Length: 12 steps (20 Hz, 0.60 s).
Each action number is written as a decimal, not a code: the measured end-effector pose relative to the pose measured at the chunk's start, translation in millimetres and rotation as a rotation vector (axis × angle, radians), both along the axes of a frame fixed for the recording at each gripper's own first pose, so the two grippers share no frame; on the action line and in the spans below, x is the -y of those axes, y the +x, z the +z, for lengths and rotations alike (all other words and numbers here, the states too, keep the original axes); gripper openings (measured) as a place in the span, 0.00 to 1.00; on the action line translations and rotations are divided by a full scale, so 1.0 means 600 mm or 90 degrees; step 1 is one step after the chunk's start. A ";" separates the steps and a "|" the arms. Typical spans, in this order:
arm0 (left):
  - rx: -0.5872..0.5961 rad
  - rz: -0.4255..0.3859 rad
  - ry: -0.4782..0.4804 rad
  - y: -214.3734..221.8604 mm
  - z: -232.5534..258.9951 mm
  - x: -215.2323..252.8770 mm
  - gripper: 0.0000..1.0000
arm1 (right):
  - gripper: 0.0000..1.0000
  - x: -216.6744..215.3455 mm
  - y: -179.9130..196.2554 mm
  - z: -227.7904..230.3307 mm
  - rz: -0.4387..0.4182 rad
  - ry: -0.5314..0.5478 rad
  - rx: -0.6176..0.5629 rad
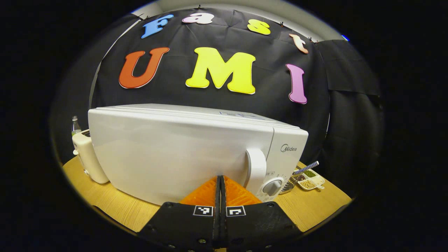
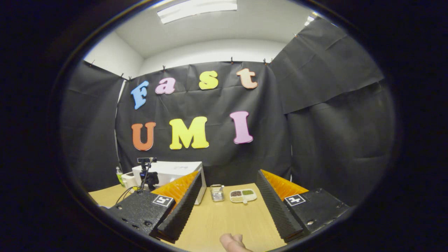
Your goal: Open the microwave oven with the left hand, put the food in, and close the microwave oven.
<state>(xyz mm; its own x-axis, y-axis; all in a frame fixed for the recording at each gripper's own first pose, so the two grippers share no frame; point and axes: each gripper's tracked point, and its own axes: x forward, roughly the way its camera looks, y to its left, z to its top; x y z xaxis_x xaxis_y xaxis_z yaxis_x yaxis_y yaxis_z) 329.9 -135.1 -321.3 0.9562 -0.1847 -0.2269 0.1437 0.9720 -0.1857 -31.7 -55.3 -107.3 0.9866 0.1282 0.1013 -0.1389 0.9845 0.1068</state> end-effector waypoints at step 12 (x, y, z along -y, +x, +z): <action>0.070 0.005 0.004 -0.215 0.153 -0.091 0.00 | 1.00 -0.021 -0.039 0.013 -0.036 0.007 -0.023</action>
